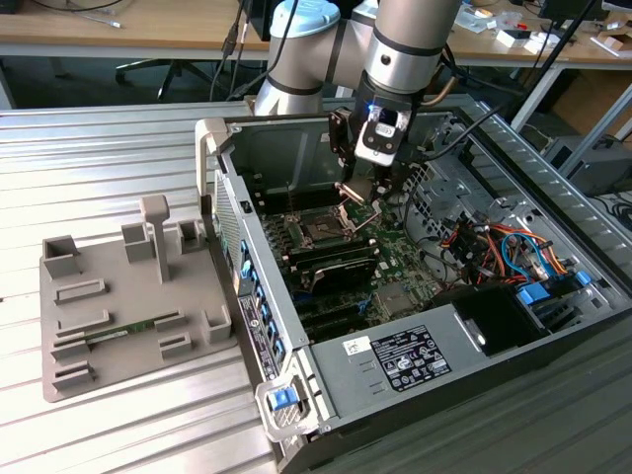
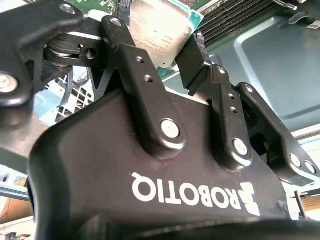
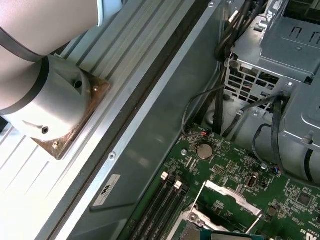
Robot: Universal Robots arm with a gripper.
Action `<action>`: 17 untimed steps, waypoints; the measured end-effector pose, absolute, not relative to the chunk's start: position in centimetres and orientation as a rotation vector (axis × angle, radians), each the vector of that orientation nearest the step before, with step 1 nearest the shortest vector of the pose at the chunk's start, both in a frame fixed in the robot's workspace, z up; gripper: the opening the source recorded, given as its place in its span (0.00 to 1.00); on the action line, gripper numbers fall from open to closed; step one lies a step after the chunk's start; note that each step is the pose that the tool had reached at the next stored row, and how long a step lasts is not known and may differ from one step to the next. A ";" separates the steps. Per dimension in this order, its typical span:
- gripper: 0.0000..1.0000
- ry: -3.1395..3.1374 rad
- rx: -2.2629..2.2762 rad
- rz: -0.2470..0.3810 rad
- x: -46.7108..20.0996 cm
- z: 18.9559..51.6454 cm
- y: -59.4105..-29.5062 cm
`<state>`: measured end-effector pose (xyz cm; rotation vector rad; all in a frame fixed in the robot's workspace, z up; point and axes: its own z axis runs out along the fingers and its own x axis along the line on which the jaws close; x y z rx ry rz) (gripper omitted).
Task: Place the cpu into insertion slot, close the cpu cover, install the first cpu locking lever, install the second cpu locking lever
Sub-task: 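Place the cpu into insertion slot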
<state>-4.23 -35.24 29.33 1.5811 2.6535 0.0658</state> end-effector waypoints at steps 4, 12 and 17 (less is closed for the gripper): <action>0.54 2.649 1.589 0.065 -4.2 29.3 -35.2; 0.54 2.643 1.599 0.065 -4.2 29.3 -35.2; 0.54 2.638 1.606 0.065 -4.2 29.3 -35.2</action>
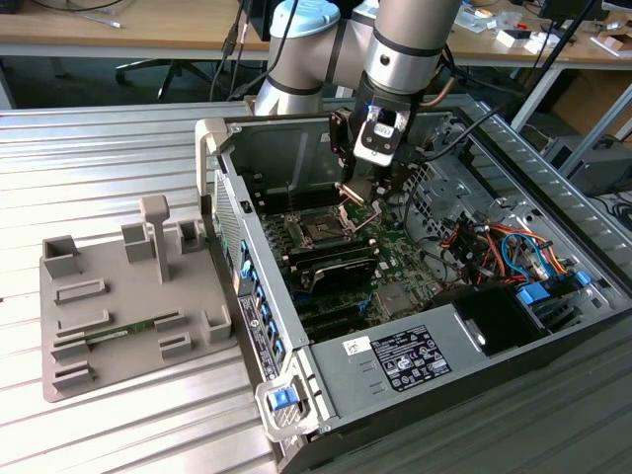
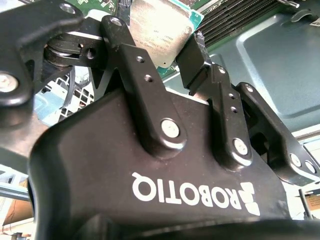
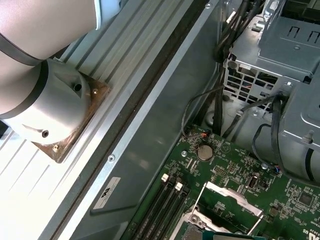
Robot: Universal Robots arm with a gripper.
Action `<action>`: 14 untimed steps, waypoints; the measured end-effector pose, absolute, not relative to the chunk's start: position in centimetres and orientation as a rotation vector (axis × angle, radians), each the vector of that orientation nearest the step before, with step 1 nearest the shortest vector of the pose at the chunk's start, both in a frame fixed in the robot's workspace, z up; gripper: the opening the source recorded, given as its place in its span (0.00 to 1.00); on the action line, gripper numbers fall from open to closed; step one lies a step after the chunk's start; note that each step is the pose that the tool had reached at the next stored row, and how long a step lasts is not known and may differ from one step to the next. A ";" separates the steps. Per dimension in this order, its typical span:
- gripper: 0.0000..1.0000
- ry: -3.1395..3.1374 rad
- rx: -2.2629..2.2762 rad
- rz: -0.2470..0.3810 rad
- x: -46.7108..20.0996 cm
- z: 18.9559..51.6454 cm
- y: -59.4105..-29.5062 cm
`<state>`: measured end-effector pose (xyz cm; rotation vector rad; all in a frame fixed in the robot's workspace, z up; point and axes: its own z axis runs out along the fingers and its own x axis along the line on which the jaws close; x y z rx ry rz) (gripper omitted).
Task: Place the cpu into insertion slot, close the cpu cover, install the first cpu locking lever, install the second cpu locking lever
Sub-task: 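Place the cpu into insertion slot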
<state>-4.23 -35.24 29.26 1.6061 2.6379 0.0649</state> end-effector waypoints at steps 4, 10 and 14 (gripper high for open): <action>0.54 2.634 1.612 0.065 -4.2 29.2 -35.2; 0.54 2.630 1.618 0.065 -4.2 29.2 -35.2; 0.54 2.628 1.622 0.064 -4.2 29.2 -35.2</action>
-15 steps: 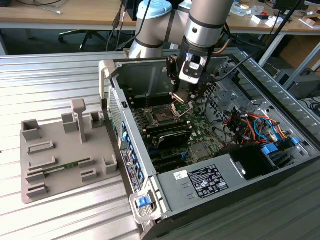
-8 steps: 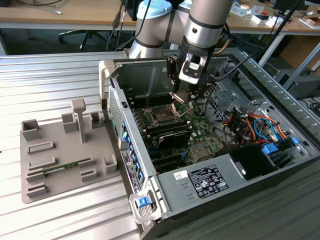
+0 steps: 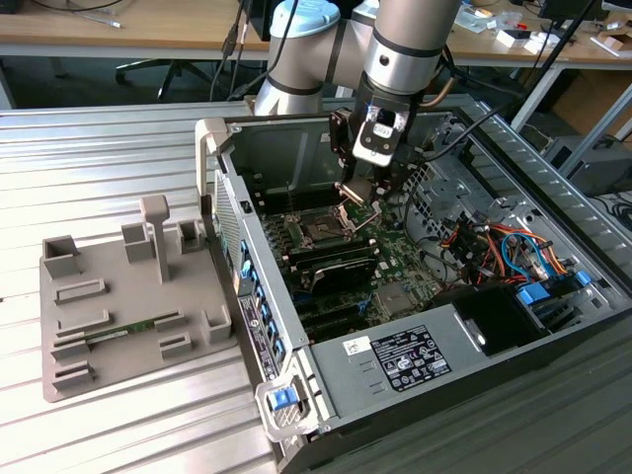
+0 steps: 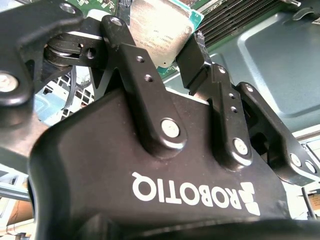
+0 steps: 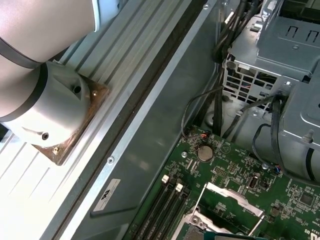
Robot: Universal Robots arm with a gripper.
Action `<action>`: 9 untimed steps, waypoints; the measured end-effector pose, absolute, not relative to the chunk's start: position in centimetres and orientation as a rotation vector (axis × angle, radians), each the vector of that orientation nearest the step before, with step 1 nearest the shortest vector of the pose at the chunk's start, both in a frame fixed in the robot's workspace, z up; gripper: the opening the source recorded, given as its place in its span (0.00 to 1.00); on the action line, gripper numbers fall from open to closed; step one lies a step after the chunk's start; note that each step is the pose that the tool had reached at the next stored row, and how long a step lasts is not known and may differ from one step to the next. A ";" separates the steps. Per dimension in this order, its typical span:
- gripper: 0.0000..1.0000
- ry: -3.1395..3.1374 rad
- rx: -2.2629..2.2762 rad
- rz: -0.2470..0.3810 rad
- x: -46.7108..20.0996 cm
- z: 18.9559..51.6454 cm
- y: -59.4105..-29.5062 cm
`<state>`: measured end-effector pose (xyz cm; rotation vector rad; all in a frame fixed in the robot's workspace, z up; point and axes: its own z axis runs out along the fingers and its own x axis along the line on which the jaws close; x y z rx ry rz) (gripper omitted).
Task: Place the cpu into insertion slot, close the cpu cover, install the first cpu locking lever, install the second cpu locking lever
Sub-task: 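Place the cpu into insertion slot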
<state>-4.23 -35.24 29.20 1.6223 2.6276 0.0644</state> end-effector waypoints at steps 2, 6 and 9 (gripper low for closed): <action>0.54 2.626 1.625 0.064 -4.2 29.2 -35.2; 0.54 2.622 1.631 0.064 -4.2 29.2 -35.2; 0.54 2.620 1.634 0.064 -4.2 29.2 -35.2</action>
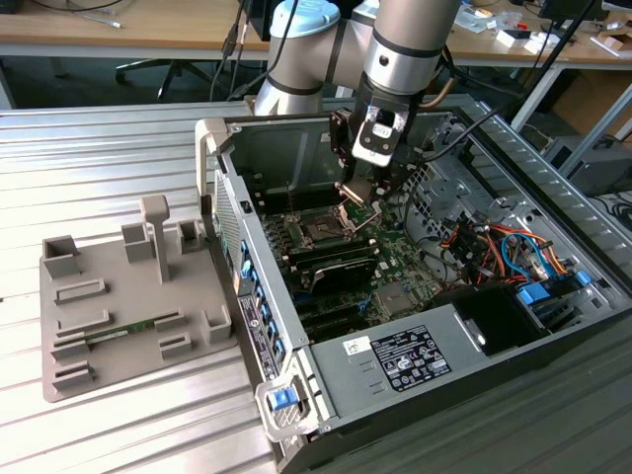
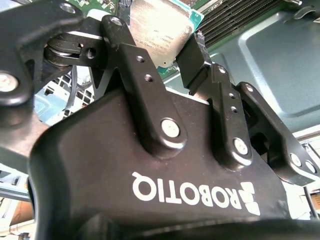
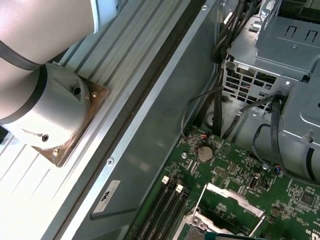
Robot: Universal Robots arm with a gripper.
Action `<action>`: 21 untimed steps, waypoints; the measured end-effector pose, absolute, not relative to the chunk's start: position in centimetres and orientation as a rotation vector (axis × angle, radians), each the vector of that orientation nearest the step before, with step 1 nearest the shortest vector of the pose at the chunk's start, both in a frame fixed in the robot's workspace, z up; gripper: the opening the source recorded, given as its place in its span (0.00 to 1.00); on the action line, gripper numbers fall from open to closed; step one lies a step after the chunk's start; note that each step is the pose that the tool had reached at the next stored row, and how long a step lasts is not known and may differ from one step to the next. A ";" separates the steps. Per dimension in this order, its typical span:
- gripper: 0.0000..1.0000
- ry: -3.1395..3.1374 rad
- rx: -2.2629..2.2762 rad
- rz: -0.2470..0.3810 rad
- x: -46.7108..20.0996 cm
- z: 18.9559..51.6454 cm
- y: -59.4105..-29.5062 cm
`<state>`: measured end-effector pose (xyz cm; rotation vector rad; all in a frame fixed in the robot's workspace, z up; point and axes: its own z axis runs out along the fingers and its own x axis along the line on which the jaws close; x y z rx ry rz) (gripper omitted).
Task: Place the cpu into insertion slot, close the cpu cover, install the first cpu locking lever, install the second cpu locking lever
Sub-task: 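Place the cpu into insertion slot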
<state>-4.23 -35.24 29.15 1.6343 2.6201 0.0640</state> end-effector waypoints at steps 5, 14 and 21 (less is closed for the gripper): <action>0.54 2.616 1.640 0.064 -4.2 29.1 -35.2; 0.54 2.611 1.648 0.064 -4.2 29.1 -35.2; 0.54 2.605 1.657 0.063 -4.2 29.0 -35.2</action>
